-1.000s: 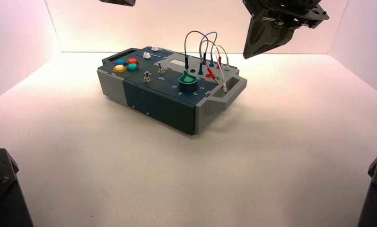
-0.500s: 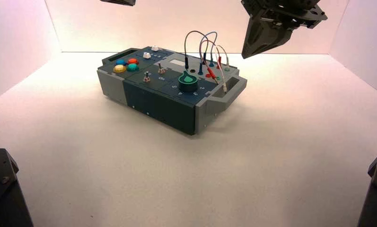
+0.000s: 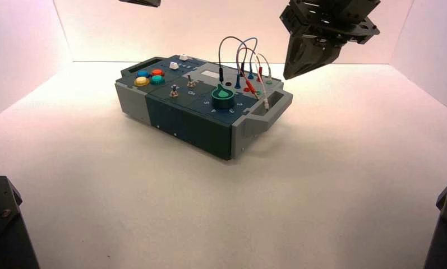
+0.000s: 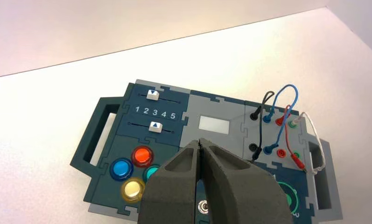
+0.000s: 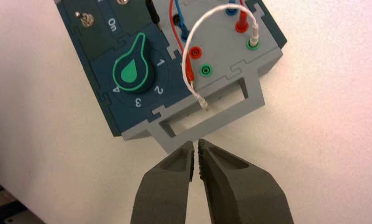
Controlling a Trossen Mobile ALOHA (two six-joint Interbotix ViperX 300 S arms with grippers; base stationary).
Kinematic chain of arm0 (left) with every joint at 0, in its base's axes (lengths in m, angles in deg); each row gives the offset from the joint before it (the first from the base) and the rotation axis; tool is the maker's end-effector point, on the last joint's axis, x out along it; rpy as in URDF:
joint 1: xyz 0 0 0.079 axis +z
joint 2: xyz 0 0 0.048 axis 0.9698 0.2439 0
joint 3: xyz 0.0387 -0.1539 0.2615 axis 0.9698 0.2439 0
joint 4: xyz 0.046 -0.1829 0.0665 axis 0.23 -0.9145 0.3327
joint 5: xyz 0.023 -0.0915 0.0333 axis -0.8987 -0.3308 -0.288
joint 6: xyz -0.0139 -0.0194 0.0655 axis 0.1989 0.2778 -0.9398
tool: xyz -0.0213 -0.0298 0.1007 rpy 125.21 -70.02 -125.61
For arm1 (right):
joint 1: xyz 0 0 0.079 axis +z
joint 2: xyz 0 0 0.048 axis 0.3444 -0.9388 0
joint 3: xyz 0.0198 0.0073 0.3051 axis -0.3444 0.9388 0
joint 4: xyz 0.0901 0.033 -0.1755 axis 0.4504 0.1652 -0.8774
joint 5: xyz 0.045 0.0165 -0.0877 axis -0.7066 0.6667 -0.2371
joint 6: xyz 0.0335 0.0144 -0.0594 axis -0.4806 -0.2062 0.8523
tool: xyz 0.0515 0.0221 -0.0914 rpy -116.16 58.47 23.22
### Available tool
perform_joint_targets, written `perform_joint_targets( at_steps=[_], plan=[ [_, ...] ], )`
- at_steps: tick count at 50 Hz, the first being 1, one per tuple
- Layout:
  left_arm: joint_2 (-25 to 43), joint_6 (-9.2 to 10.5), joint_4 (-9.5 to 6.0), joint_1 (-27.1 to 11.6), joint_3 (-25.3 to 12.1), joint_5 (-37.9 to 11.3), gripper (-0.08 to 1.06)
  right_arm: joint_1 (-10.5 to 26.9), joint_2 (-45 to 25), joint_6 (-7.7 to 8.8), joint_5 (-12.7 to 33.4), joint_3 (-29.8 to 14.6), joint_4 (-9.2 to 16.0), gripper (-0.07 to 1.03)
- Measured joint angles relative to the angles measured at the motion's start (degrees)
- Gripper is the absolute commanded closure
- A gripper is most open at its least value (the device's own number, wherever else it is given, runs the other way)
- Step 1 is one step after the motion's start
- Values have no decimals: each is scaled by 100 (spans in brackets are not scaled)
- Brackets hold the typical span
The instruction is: Insert the white wire.
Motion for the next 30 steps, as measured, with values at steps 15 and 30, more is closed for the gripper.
perform_joint_targets(
  at_steps=[15,30],
  plan=[
    [-88,-141,0,141,0,-35,101,9,-501,0,-9,-237,53,83],
    [-167,-202,9,343,9,-167,101,185,-1143,0,-9,-659,97,76]
  ],
)
